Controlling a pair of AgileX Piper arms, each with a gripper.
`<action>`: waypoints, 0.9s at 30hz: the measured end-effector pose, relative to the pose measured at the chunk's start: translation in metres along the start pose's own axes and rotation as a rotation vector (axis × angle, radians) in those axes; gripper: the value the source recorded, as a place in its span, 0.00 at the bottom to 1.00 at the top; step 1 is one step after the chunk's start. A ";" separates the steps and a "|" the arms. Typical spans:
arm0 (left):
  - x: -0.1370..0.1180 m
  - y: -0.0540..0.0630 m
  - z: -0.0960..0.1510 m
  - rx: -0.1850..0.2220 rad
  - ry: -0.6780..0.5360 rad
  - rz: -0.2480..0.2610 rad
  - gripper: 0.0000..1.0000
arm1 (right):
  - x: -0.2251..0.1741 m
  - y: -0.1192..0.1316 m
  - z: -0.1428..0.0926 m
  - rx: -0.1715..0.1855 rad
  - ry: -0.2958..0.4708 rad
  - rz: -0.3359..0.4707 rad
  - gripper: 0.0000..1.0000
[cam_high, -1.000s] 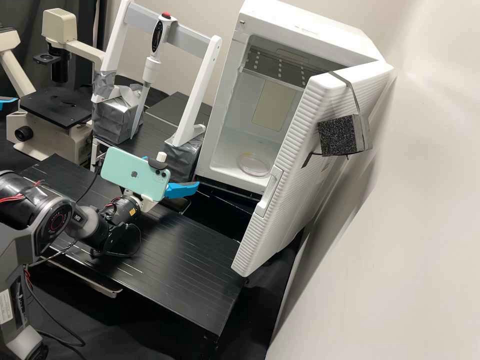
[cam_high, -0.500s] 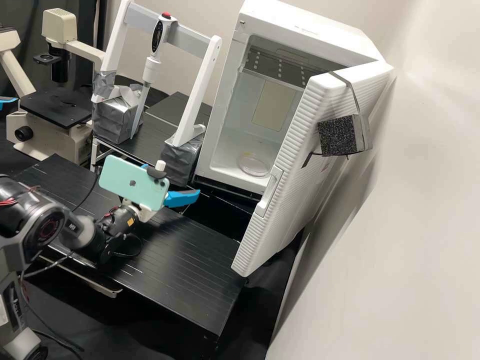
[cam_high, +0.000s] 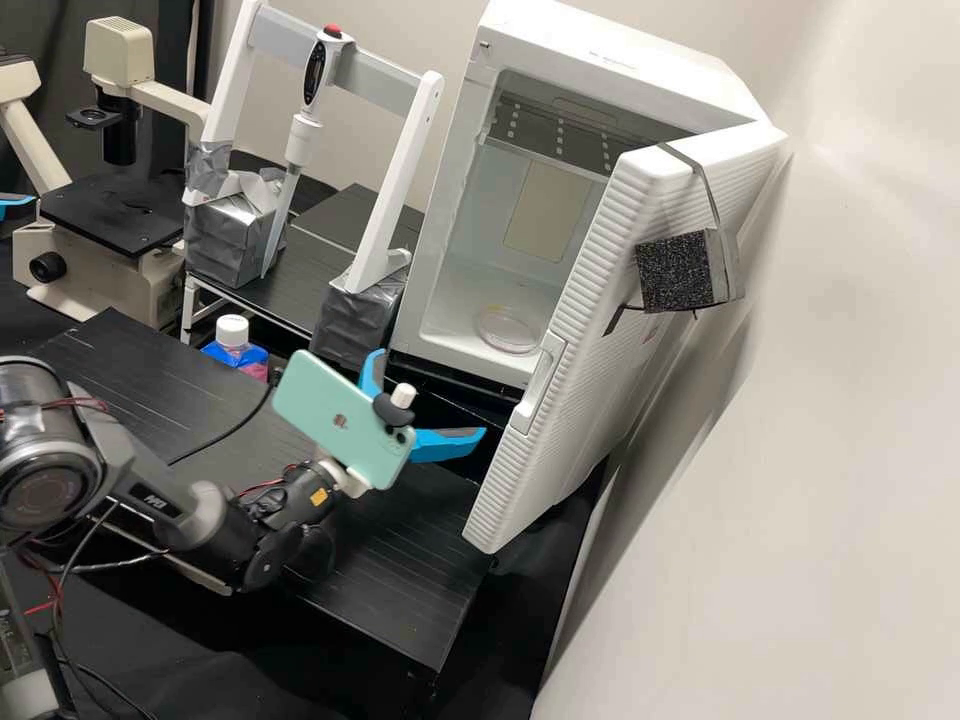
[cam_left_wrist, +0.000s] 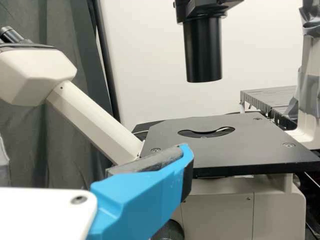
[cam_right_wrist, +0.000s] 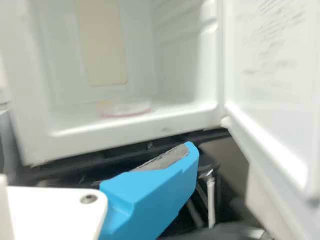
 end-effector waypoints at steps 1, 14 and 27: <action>0.000 0.000 0.000 0.000 0.000 0.000 1.00 | 0.006 0.002 0.000 0.000 0.001 0.003 1.00; 0.000 0.000 0.000 0.000 0.000 0.000 1.00 | 0.105 0.014 -0.010 -0.010 -0.003 -0.066 1.00; 0.000 0.000 0.000 0.000 0.000 0.000 1.00 | 0.160 0.009 -0.008 -0.074 -0.090 -0.116 1.00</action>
